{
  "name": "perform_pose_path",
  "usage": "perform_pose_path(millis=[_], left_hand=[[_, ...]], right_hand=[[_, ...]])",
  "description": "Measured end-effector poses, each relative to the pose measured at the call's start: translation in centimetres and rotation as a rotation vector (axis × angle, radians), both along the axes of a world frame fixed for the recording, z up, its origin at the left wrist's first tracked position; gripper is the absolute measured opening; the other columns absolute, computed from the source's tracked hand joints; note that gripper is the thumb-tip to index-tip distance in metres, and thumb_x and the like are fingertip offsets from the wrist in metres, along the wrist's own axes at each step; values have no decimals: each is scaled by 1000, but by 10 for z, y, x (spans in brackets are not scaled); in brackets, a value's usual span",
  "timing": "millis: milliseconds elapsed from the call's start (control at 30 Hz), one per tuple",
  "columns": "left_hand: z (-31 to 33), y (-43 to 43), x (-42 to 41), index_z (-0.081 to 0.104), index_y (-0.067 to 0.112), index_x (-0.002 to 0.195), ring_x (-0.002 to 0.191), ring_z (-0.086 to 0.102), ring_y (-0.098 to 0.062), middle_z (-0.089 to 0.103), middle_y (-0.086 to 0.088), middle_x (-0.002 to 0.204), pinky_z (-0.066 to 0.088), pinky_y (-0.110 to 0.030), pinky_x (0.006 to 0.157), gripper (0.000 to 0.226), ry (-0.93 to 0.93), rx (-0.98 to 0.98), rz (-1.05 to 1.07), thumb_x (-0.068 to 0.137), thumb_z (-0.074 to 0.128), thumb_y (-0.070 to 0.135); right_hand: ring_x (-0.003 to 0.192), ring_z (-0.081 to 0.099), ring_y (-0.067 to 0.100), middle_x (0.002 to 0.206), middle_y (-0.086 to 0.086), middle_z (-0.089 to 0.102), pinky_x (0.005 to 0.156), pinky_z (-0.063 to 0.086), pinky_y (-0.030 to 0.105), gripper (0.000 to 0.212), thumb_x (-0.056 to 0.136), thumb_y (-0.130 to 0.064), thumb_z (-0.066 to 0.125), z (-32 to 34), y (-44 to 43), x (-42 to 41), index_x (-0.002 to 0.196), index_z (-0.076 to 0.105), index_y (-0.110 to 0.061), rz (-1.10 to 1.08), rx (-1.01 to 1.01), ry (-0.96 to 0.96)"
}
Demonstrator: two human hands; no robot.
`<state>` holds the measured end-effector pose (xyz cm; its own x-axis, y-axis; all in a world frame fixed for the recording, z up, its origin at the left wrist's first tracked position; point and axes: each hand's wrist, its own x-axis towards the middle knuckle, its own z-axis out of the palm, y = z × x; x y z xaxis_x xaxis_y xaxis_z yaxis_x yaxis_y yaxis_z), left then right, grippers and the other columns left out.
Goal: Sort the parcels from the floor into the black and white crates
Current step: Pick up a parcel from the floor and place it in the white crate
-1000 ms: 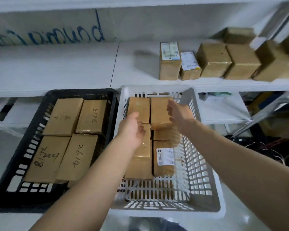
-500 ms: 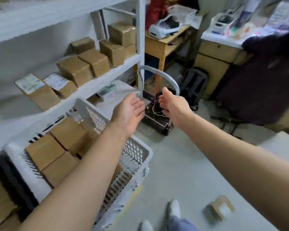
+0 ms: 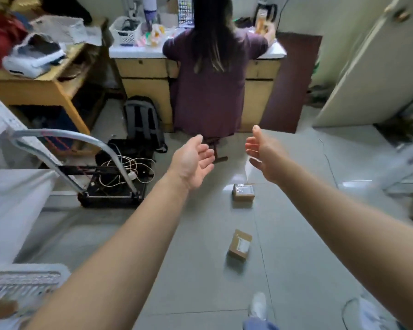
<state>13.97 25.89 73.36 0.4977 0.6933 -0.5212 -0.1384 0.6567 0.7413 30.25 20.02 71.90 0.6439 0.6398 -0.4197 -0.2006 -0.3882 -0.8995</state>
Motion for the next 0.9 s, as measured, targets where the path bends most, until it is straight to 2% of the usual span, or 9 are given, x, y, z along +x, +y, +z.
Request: perform_pose_path(millis=[67,333,433,600,633,700,767,833,900], left_hand=[[-12,-11,43,42,-5,134,127,46,-34,53,-19,121,34,-41,108,50,23,-49,-33,100,40,32],[-83,-36,162,34,-5,141,133,40,-35,41,-24,143,34,-39,106,55,61,-259,46,101,39,32],[-114,-41,168,33,-4,142,135,38,-34,39,-23,145,32,-41,109,55,106,-337,123,101,38,32],[-157,-48,153,33,-4,142,137,36,-34,38,-22,146,29,-41,111,55,187,-434,236,101,37,33],[-165,-47,152,33,-4,142,137,36,-34,37,-22,147,29,-41,111,55,193,-445,241,101,37,33],[-184,-45,151,32,-4,142,137,35,-33,36,-22,148,28,-41,111,56,211,-474,250,101,37,33],[-204,-44,153,32,-4,143,137,35,-33,36,-22,148,28,-40,111,56,228,-498,262,100,37,33],[-229,-44,154,32,-3,143,137,36,-32,37,-22,148,28,-39,111,56,253,-523,277,100,38,33],[-259,-45,155,33,-3,142,136,38,-32,38,-21,147,29,-39,110,56,279,-553,300,100,38,34]], right_hand=[[98,60,16,102,1,64,94,46,35,39,91,-53,48,-10,-18,41,86,62,-16,-43,-30,12],[94,60,18,101,3,65,91,47,35,40,90,-51,51,-80,-35,149,89,63,-13,30,-207,62],[93,59,18,101,3,64,92,46,36,41,90,-51,50,-111,-28,162,92,63,-12,101,-298,68],[90,53,17,99,2,59,99,43,38,51,91,-50,49,-152,-18,159,110,62,-5,262,-400,101],[87,50,16,96,2,57,98,43,37,53,91,-50,49,-160,-15,159,113,61,-3,278,-403,100],[85,48,15,94,2,56,84,45,31,55,91,-49,50,-176,-10,158,118,58,-2,285,-408,98],[85,48,16,95,2,55,75,43,29,54,90,-51,51,-196,-5,161,115,58,-4,293,-422,85],[84,47,17,94,5,55,83,47,35,48,89,-51,51,-226,1,165,105,60,-7,313,-452,58],[85,49,18,99,9,60,87,48,38,48,90,-51,51,-260,5,169,106,62,-7,352,-487,38]])
